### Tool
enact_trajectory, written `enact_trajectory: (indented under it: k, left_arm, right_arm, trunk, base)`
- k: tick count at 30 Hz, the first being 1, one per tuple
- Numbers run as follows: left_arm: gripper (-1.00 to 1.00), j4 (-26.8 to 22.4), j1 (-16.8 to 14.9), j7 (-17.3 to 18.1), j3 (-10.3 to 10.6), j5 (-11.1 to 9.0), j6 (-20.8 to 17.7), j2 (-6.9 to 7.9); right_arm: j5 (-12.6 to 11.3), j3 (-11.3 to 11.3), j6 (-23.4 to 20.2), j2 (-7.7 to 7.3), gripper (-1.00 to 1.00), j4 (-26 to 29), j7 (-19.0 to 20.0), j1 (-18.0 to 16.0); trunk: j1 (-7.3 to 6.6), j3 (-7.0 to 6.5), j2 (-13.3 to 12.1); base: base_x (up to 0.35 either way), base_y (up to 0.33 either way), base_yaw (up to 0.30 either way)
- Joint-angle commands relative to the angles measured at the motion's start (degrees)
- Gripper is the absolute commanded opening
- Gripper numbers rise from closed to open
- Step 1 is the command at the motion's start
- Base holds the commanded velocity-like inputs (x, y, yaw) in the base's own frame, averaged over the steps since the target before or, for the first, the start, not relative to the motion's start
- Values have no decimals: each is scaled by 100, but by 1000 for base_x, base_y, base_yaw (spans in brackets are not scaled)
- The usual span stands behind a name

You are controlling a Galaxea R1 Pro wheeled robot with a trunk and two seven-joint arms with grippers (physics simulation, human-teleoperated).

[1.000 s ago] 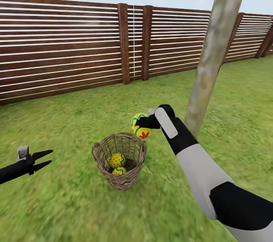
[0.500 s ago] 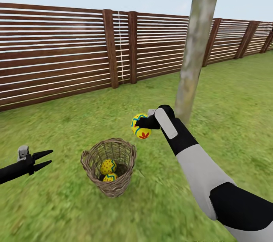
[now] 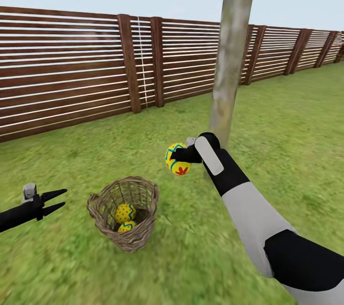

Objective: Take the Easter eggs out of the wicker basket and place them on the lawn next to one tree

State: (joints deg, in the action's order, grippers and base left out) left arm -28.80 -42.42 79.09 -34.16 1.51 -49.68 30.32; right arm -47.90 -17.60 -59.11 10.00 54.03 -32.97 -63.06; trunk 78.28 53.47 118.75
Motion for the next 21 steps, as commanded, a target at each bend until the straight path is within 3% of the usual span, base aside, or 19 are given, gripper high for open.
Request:
enact_trajectory:
  k: [1,9,16,21]
  left_arm:
    - [100,-3,-3,28,-14,18,-59,0]
    - [100,-3,-3,25,-14,32,-39,8]
    - [100,-3,5,16,-54,43,-31,9]
    - [100,-3,6,10,-55,43,-27,9]
  right_arm:
    - [-59,-7,-4,0,-100,-1,-59,-4]
    - [-60,-7,-4,0,-100,-15,-61,25]
    - [-53,-7,-4,0,-100,-15,-61,31]
    - [-53,-7,-12,0,-100,-20,-53,31]
  trunk:
    - [-1,-2,2]
    - [-1,-58,2]
    - [-1,-107,2]
    - [-1,-142,2]
  base:
    - [0,-262,-192]
    - [0,-222,-198]
    - [0,-55,-198]
    - [0,-266,-198]
